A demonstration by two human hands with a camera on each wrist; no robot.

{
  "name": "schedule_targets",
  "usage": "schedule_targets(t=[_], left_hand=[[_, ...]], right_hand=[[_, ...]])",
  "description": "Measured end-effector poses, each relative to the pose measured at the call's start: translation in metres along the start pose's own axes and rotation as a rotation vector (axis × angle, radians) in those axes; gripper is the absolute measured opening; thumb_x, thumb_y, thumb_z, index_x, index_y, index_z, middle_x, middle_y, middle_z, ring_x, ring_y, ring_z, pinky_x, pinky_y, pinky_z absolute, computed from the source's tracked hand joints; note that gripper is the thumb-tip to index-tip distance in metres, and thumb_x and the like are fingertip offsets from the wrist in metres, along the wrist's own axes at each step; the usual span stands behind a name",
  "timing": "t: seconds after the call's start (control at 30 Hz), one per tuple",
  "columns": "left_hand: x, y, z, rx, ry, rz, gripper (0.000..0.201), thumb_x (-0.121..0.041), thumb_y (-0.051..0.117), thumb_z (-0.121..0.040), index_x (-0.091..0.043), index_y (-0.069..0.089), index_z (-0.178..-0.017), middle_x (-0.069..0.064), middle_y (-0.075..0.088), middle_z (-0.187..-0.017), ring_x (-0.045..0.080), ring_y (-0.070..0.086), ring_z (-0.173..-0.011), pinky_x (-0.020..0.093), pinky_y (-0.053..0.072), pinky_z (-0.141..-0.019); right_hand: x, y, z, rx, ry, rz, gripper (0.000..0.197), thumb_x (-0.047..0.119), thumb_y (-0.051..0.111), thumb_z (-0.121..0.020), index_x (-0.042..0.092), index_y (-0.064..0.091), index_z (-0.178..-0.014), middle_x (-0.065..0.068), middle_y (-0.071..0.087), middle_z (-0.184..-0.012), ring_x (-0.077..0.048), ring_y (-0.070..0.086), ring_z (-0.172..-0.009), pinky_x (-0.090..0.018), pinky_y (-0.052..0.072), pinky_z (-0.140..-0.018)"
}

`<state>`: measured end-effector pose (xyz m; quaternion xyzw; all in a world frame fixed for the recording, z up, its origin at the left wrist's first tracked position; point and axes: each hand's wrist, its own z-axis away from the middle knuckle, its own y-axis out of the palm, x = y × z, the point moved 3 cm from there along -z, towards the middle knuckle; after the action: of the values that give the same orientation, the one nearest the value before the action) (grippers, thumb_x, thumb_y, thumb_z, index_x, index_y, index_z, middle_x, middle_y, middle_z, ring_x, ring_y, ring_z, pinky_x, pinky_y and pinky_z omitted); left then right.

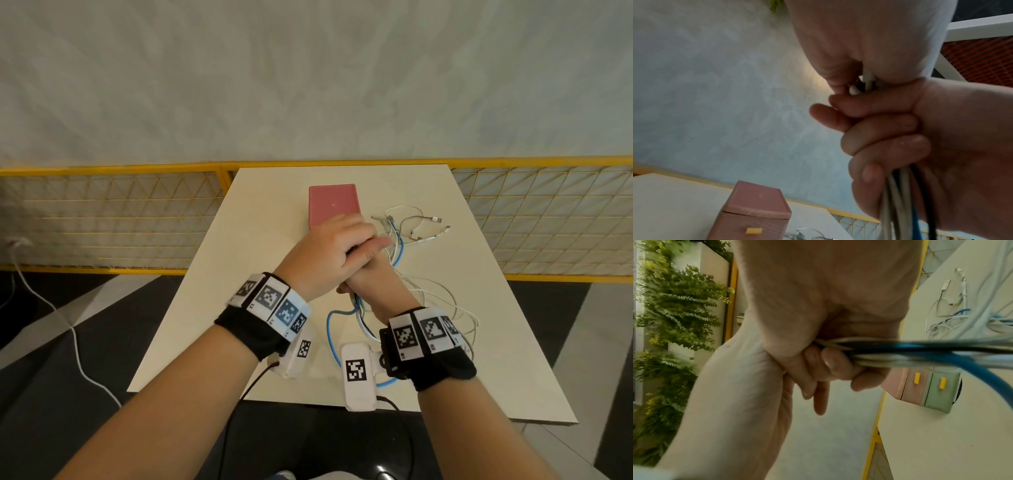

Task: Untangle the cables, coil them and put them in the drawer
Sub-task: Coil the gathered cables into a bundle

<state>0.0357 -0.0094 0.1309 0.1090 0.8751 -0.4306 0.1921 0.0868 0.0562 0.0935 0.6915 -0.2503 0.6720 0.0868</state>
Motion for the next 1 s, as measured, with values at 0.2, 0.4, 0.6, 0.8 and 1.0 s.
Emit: schedule_targets(t=[0.2, 0.4, 0.6, 0.8, 1.0], left_hand=[[0.035, -0.031, -0.006, -0.216, -0.407, 0.17, 0.041, -0.025, 0.043, -0.104, -0.006, 0.057, -0.07, 0.002, 0.055, -0.061, 0.008, 0.05, -0.055, 0.021, 0.041, -0.058], [0.047, -0.052, -0.007, -0.184, -0.37, -0.143, 0.025, -0.024, 0.043, -0.102, -0.014, 0.065, -0.108, 0.0, 0.061, -0.109, 0.011, 0.056, -0.1, 0.024, 0.042, -0.088], [0.023, -0.009, 0.007, 0.468, -0.017, -0.182, 0.063, -0.063, 0.053, -0.088, -0.025, 0.048, -0.138, -0.013, 0.058, -0.123, 0.012, 0.05, -0.123, 0.035, 0.032, -0.111], [0.037, -0.007, 0.013, 0.601, -0.227, -0.101, 0.095, -0.069, 0.069, -0.069, -0.032, 0.028, -0.146, -0.014, 0.058, -0.106, 0.007, 0.056, -0.09, 0.026, 0.048, -0.08], [0.052, -0.011, 0.011, 0.552, -0.291, -0.146, 0.054, -0.041, 0.068, -0.087, -0.015, 0.049, -0.131, 0.003, 0.067, -0.105, 0.018, 0.064, -0.094, 0.025, 0.045, -0.071]], right_hand=[[-0.008, 0.002, 0.01, 0.329, -0.024, -0.178, 0.017, 0.012, 0.042, -0.1, 0.01, 0.05, -0.084, -0.002, 0.038, -0.064, -0.012, 0.042, -0.055, -0.032, 0.05, -0.064], [-0.023, -0.006, -0.002, 0.239, 0.04, 0.271, 0.026, 0.028, 0.036, -0.101, 0.026, 0.041, -0.075, 0.007, 0.04, -0.065, -0.003, 0.035, -0.049, -0.017, 0.032, -0.048], [0.001, 0.007, -0.006, 0.348, -0.164, 0.158, 0.005, 0.039, 0.054, -0.092, 0.035, 0.058, -0.09, 0.022, 0.06, -0.081, 0.008, 0.055, -0.077, -0.016, 0.047, -0.075], [-0.007, -0.008, -0.014, 0.356, -0.076, 0.396, 0.014, 0.008, 0.05, -0.092, 0.006, 0.063, -0.091, -0.01, 0.065, -0.085, -0.01, 0.059, -0.072, -0.027, 0.05, -0.064], [-0.01, -0.025, -0.022, 0.349, -0.105, 0.334, 0.024, 0.029, 0.054, -0.094, 0.011, 0.064, -0.083, 0.001, 0.06, -0.066, -0.012, 0.054, -0.059, -0.029, 0.045, -0.061]])
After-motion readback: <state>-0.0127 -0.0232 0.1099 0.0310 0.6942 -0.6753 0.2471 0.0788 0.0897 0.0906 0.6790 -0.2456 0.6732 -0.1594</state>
